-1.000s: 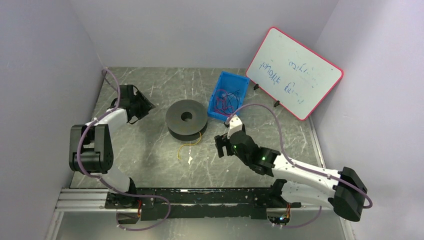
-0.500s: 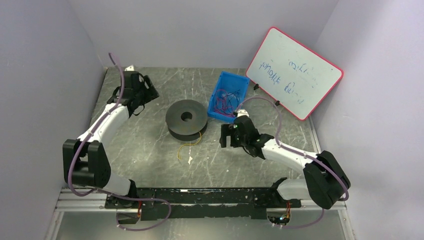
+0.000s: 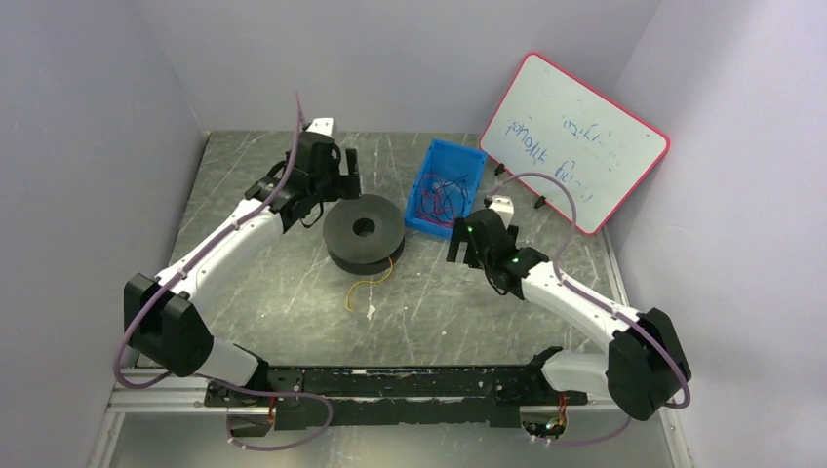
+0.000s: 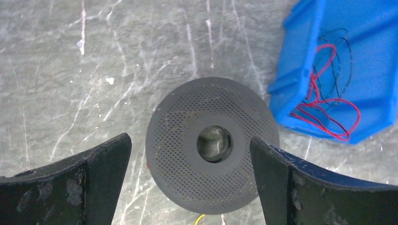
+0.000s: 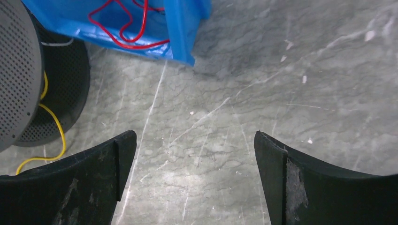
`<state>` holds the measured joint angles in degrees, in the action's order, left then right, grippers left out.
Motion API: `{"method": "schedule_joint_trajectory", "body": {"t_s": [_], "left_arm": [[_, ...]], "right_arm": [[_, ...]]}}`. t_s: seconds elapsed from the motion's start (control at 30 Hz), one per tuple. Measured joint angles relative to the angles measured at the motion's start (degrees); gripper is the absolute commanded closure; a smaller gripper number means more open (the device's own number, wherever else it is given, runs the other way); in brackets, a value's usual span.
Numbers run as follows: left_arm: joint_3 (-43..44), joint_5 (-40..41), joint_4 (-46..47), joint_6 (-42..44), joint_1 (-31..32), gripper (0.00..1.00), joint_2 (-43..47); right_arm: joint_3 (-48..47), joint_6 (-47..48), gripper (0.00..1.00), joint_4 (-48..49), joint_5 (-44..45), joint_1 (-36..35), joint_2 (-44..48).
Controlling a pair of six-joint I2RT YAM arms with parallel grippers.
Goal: Wrap the cables
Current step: Reset both arms
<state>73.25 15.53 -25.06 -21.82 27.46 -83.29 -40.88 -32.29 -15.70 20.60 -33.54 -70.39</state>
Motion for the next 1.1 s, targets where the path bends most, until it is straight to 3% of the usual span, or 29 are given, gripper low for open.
{"method": "schedule_joint_trajectory", "body": {"t_s": [0.3,0.5,1.1], "left_arm": [[6.6,1.8,-5.4,7.5,10.8,0.01,0.8],[4.9,-2.2,-6.5,10.8,13.4,0.01,7.0],[-24.0,-12.0,4.9,13.1,13.4,0.01,41.4]], "right_arm": [[-4.0,1.8,0.00,-4.8,4.3,0.1,7.5],[-5.9,3.1,0.00,-5.9,2.9,0.1,15.5],[-8.9,8.0,0.00,-13.6,9.5,0.1,28.2]]}}
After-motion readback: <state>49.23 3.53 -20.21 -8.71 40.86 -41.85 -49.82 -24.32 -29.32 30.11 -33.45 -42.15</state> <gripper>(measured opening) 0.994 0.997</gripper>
